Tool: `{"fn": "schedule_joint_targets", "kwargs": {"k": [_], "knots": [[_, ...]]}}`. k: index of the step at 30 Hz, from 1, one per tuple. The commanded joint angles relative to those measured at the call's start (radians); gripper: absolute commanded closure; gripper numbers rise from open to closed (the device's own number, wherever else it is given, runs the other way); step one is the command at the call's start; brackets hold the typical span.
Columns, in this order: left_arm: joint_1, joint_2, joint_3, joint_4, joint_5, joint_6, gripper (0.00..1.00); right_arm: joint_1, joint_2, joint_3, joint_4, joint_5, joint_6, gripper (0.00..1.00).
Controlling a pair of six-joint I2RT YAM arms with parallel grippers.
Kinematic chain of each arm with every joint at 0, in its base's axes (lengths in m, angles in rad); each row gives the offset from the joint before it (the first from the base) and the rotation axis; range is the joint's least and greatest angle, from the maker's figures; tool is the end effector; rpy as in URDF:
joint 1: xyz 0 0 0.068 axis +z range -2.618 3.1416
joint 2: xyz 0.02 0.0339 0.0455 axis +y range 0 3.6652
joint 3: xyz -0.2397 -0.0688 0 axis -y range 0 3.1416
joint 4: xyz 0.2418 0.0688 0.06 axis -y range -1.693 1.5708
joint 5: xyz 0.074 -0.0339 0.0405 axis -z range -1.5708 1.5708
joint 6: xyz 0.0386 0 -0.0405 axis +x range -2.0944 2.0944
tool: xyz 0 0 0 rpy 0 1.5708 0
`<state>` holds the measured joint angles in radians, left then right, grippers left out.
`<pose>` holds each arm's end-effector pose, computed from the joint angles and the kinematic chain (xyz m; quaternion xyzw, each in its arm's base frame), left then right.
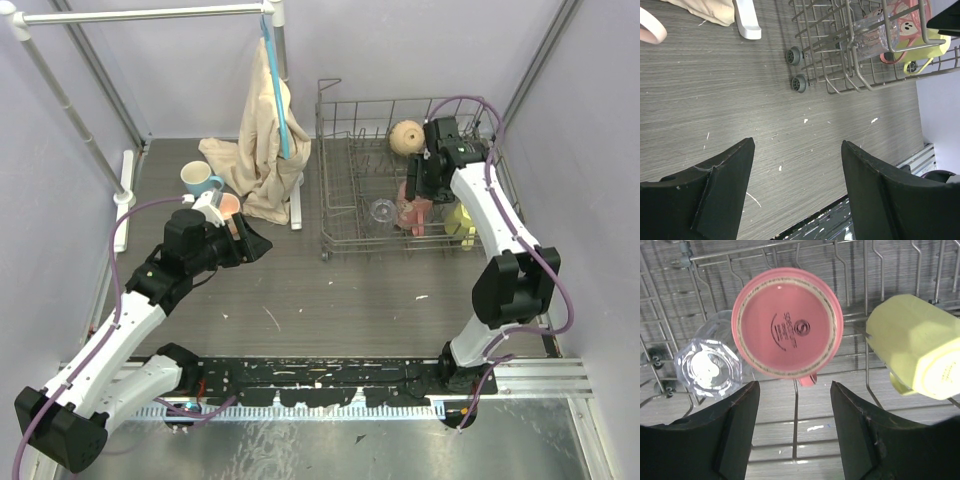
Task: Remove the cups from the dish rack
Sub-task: Unload the cup from the dish rack.
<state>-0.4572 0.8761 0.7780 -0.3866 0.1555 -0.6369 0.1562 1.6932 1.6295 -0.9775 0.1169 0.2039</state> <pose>0.1878 -0.0991 0.2814 -0.0366 0.8537 -0.3248 0.4054 0.3476 0.0502 0.2989 0.0383 0.9629 -0.0087 0.2671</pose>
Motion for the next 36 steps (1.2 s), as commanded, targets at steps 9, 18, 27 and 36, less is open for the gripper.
{"fn": "schedule_joint_targets", "kwargs": {"k": [9, 18, 27, 36], "knots": [[-0.003, -0.019, -0.020, 0.007, -0.011, 0.008, 0.23, 0.002, -0.140, -0.128, 0.033, -0.002, -0.032, 0.36], [-0.004, -0.015, -0.021, 0.008, -0.009, 0.007, 0.23, 0.002, -0.090, -0.151, 0.065, -0.004, -0.047, 0.36], [-0.003, -0.011, -0.025, 0.008, -0.011, 0.009, 0.23, 0.002, -0.028, -0.166, 0.109, -0.012, -0.054, 0.36], [-0.003, 0.003, -0.031, 0.014, -0.010, 0.006, 0.23, 0.002, 0.012, -0.181, 0.174, -0.002, -0.057, 0.39]]}}
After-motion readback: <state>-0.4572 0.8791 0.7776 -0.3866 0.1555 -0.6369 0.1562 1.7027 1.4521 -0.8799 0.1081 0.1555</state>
